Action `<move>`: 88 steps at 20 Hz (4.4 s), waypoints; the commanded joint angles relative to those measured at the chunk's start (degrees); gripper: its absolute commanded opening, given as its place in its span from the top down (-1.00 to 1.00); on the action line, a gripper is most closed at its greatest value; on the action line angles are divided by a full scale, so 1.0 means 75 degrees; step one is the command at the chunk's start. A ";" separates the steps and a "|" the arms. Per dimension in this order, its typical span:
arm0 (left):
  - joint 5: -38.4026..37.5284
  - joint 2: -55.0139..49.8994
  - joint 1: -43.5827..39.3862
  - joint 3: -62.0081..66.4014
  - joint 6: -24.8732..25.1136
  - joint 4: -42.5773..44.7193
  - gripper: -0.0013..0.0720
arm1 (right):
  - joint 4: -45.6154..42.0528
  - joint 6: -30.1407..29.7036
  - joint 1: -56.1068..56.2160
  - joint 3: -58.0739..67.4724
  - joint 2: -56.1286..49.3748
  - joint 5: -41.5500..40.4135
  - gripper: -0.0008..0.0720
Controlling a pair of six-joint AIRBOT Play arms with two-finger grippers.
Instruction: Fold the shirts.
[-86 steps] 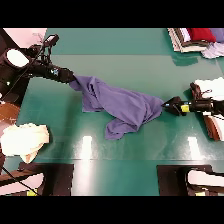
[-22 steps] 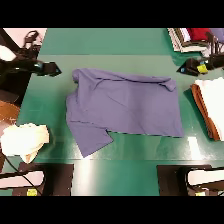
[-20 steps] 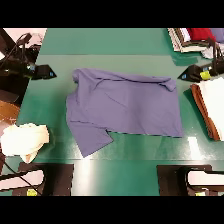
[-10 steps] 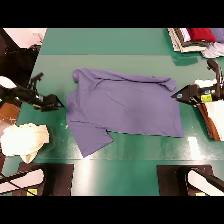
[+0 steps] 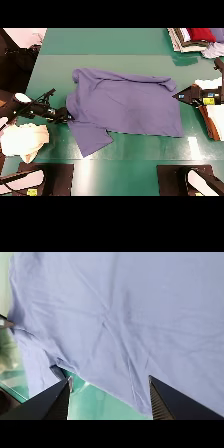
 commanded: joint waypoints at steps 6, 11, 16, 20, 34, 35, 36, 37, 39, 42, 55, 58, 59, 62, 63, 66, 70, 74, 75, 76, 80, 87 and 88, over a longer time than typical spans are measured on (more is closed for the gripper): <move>0.0169 0.0589 -0.0189 0.0236 -0.0012 -0.0029 0.90 | -0.2433 0.0219 -0.1597 -0.0079 0.0038 0.1204 -0.53; 0.0312 0.1786 -0.0192 0.0286 -0.0006 -0.0026 0.89 | -0.2952 0.0087 -0.3404 -0.1804 0.0029 0.0650 -0.53; 0.0318 0.1853 -0.0189 0.0289 -0.0009 -0.0029 0.89 | -0.2935 -0.0239 -0.3762 -0.3316 0.0032 -0.0329 -0.41; 0.0318 0.1853 -0.0192 0.0289 -0.0006 -0.0026 0.89 | -0.2241 -0.0493 -0.3756 -0.3742 0.0023 -0.0860 -0.41; 0.0154 0.1853 -0.0192 0.0289 -0.0009 -0.0023 0.89 | -0.2028 -0.0970 -0.3316 -0.3768 -0.0769 -0.0554 -0.22; 0.0131 0.1853 -0.0189 0.0289 -0.0009 -0.0023 0.89 | -0.2037 -0.0973 -0.3092 -0.3765 -0.0752 -0.0539 0.28; 0.0102 0.1853 -0.0192 0.0289 -0.0009 -0.0023 0.89 | -0.2040 -0.0979 -0.2891 -0.3765 -0.0761 -0.0557 0.59; 0.0102 0.1853 -0.0189 0.0289 -0.0012 -0.0023 0.90 | -0.2031 -0.1008 -0.2678 -0.3756 -0.0761 -0.0612 0.86; 0.0134 0.1918 -0.0189 0.0309 -0.0020 -0.0015 0.90 | -0.2025 -0.1005 -0.2326 -0.3509 -0.0749 -0.0641 0.93; 0.0105 0.2331 -0.0189 0.0874 -0.0221 -0.0003 0.90 | -0.1871 -0.0734 -0.1827 -0.2442 -0.0233 -0.0323 0.93; 0.0428 0.3518 -0.0189 1.0075 -0.0242 -0.0026 0.89 | -0.1629 0.0210 -0.0956 0.6193 0.1848 -0.1816 0.93; 0.0431 0.3529 -0.0189 1.1366 -0.0662 -0.0172 0.89 | -0.1649 0.0210 -0.0956 0.7353 0.1848 -0.1594 0.93; 0.0428 0.3529 -0.0189 1.1625 -0.0769 -0.0370 0.89 | -0.1804 0.0219 -0.0956 0.7641 0.1848 -0.1428 0.93; 0.0294 0.3529 -0.0189 1.2059 -0.0816 -0.1166 0.89 | -0.2873 0.0562 -0.0956 0.8451 0.1772 -0.0659 0.93; 0.0195 0.3526 -0.0189 1.2050 -0.0816 -0.1326 0.89 | -0.3171 0.0583 -0.0956 0.8664 0.1687 -0.0347 0.93; -0.0122 0.3526 -0.0189 1.1089 -0.0816 -0.1043 0.89 | -0.3410 0.0609 -0.0956 0.8623 0.1297 0.0353 0.93; -0.0568 0.3354 -0.0192 0.8096 -0.0810 -0.0988 0.90 | -0.3354 0.0603 -0.0953 0.7009 0.0452 0.0924 0.93; -0.0644 0.2509 -0.0192 0.5342 -0.0493 -0.0970 0.89 | -0.3386 0.0600 -0.0708 0.5525 -0.0973 0.1046 0.93; -0.0568 0.2218 -0.0192 0.4864 -0.0277 -0.0968 0.89 | -0.3386 0.0600 -0.0568 0.5234 -0.1323 0.0997 0.93; -0.0428 0.1836 -0.0192 0.4468 -0.0096 -0.0968 0.89 | -0.3418 0.0600 -0.0393 0.4948 -0.1696 0.0819 0.93; 0.0781 0.0076 -0.0192 0.4141 0.0527 -0.1023 0.89 | -0.3416 0.0606 0.0160 0.4348 -0.3121 -0.0525 0.93; 0.3418 -0.1527 -0.0192 0.4663 0.1880 -0.2113 0.89 | -0.2477 0.0749 0.0332 0.4363 -0.4456 -0.3139 0.93; 0.3401 -0.1620 -0.0192 0.4817 0.2052 -0.2110 0.89 | -0.2372 0.0746 0.0332 0.4360 -0.4468 -0.3270 0.93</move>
